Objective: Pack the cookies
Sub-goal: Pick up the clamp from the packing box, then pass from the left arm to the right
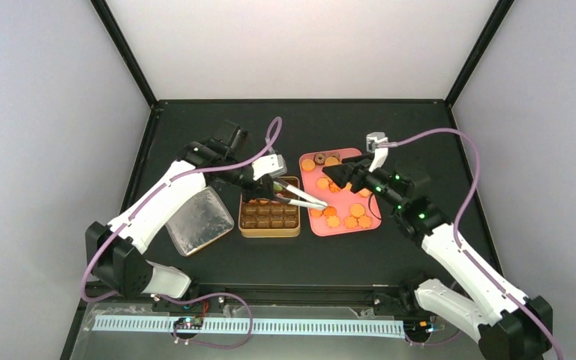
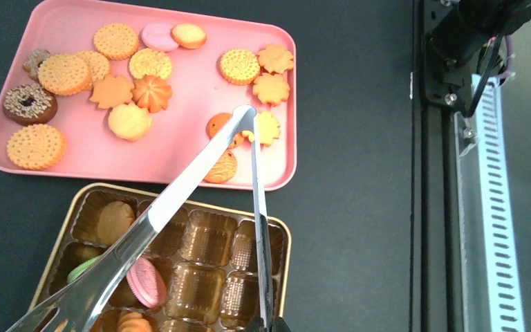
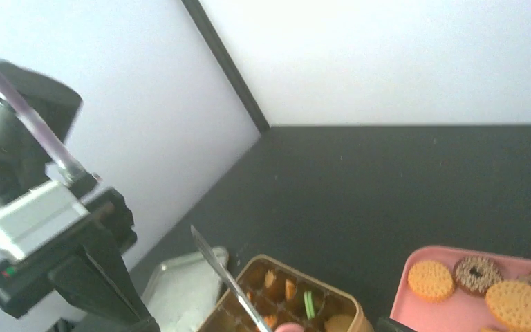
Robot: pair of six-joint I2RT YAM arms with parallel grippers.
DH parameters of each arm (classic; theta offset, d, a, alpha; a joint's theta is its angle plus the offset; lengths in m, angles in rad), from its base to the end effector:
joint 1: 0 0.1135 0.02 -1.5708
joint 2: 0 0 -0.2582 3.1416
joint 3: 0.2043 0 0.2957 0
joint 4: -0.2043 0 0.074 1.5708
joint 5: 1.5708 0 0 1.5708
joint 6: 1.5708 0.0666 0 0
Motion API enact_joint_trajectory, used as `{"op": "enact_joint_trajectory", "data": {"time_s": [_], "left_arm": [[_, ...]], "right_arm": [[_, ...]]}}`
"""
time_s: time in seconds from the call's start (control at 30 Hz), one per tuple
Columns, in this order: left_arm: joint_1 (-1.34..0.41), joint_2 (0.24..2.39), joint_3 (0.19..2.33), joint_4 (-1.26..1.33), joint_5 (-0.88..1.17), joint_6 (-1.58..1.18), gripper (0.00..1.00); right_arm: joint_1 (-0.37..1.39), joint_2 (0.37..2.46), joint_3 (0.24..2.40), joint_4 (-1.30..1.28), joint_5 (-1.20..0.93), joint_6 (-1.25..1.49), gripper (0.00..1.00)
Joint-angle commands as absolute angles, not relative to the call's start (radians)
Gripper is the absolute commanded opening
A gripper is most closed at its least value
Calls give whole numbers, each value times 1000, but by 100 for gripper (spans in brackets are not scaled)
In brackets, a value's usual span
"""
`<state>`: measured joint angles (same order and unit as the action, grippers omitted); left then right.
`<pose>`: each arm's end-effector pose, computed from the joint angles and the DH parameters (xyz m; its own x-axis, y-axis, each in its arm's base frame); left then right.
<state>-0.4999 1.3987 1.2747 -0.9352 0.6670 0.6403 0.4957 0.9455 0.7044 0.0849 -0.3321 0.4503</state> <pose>0.2720 -0.1955 0.2815 -0.2299 0.6604 -0.7149 0.9724 0.1868 -0.1401 0.2533 0.1616 0.2907 -0.4422 0.2287 -0.8673 -0.6003 0.6430 0.4756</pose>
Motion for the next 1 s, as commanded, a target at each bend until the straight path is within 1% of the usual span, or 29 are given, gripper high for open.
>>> {"op": "enact_joint_trajectory", "data": {"time_s": [0.0, 0.1, 0.23, 0.4, 0.57, 0.67, 0.83, 0.97], "left_arm": [[-503, 1383, 1301, -938, 724, 547, 1], [-502, 1390, 1311, -934, 699, 498, 1], [-485, 1361, 1334, -863, 725, 396, 2], [-430, 1343, 1414, -705, 779, 179, 1], [-366, 1393, 1546, -573, 847, -73, 2], [-347, 1405, 1555, -434, 904, -249, 1], [-347, 1426, 1567, -289, 985, -496, 2], [-350, 1412, 1533, -186, 1013, -598, 2]], "right_arm": [[444, 869, 663, 165, -402, 551, 84], [439, 842, 644, 158, -415, 565, 84], [435, 807, 606, 162, -423, 590, 85], [422, 759, 555, 236, -461, 681, 90], [417, 721, 501, 361, -491, 796, 93], [417, 758, 493, 441, -498, 849, 95], [417, 896, 554, 605, -501, 915, 99], [417, 1004, 610, 750, -479, 970, 100]]}}
